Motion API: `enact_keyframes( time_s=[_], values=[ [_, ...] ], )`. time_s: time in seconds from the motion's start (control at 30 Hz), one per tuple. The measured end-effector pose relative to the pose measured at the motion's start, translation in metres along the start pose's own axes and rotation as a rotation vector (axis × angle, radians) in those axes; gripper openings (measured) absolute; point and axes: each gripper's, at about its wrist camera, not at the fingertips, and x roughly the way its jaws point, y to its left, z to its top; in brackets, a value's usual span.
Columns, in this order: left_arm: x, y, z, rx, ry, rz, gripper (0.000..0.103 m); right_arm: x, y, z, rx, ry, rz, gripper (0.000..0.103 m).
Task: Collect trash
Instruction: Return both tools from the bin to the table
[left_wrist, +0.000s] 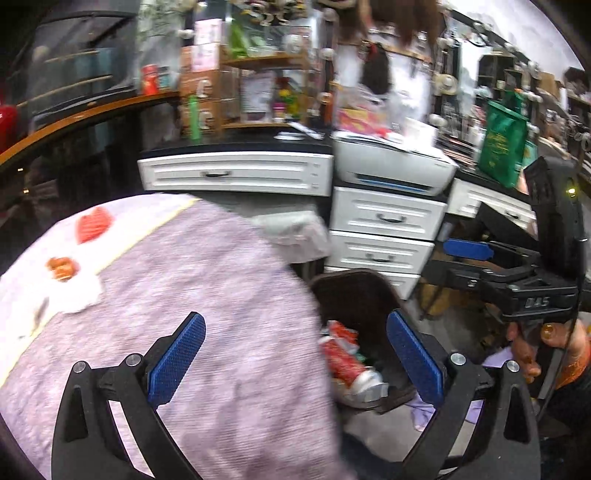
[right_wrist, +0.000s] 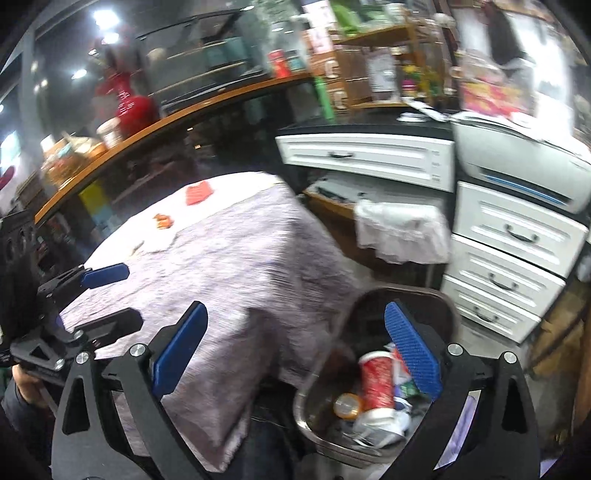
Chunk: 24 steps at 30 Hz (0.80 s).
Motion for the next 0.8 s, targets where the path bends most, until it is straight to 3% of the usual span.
enact_keyframes(
  time_s=[0.3,0.57,0.8],
  values=[
    [-0.024,0.112,-0.017,-0.126,0.039,0.183,0.097,0.066,0.090,0.020,-0.153,0.093,0.128,0.096],
    [-0.036,0.199,-0.033,-0.181,0.097,0.319,0.097,0.117,0.140,0.037,-0.171,0.183,0.231,0.096],
    [-0.025,0.275,-0.032,-0.279,0.145,0.324,0.097,0.143,0.171,0.049,-0.218,0.210,0.240,0.096]
  ],
)
